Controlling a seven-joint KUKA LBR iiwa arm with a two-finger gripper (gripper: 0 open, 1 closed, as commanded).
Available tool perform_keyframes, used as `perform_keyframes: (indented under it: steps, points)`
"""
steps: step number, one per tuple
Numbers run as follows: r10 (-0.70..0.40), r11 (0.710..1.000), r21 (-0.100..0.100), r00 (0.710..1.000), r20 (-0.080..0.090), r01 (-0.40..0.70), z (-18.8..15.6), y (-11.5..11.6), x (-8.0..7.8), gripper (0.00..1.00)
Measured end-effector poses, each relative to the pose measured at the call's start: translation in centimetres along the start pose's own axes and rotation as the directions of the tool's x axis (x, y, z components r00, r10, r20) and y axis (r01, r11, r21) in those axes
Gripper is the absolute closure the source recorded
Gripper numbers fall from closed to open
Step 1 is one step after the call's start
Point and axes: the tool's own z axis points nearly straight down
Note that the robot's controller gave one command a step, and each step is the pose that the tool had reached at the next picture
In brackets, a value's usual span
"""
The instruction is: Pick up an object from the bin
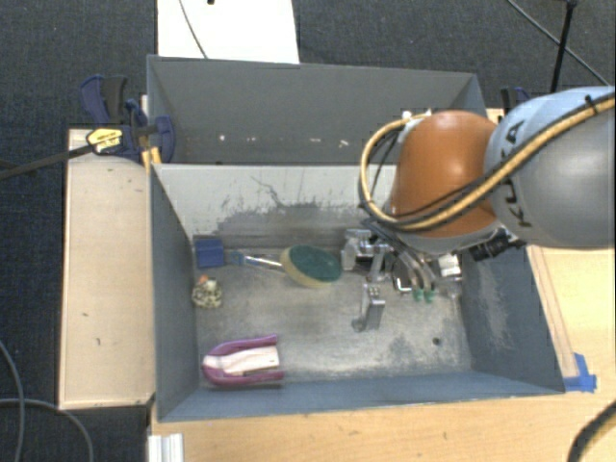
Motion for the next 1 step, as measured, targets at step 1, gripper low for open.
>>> perform_keyframes:
  steps: [1]
  points:
    - [0.027, 1.0, -0.003, 0.999, 0.018, -0.026, 8.98, 6.77, -5.59, 0.0]
